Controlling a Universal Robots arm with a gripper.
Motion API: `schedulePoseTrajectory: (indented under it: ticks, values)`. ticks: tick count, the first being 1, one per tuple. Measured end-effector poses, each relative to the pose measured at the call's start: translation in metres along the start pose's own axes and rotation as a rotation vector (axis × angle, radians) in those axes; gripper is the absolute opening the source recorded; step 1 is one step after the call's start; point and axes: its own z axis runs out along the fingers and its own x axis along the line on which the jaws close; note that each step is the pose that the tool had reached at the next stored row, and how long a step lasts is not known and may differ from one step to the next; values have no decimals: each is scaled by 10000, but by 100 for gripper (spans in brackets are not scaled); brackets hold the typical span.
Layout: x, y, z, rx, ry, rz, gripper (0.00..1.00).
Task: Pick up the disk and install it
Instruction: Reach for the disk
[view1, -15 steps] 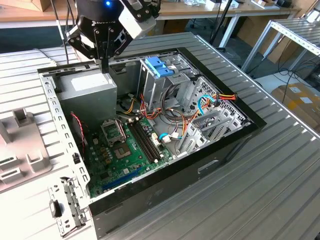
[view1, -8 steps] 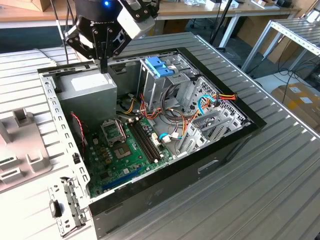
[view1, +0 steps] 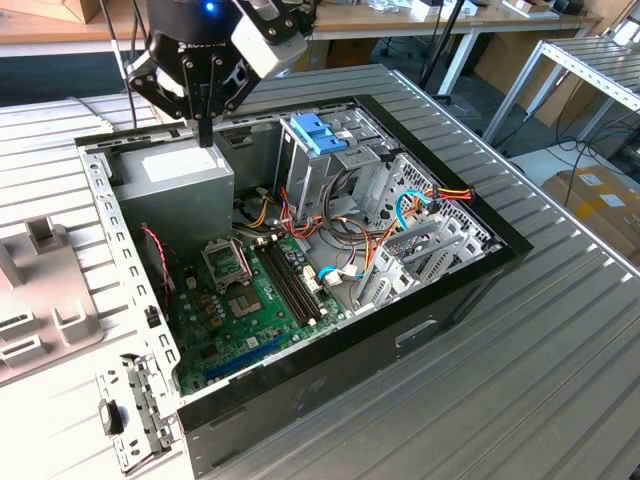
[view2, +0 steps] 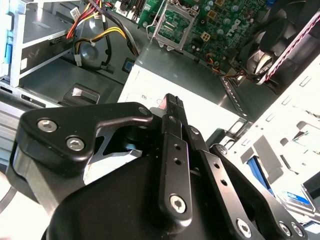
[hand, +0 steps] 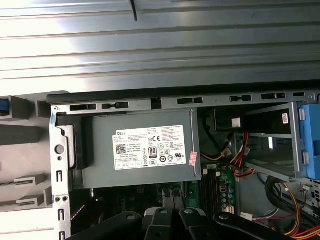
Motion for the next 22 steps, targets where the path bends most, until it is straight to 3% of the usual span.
schedulePoseTrajectory:
  ticks: [22]
  values:
    - [89,-7,-2,0,0,0,11]
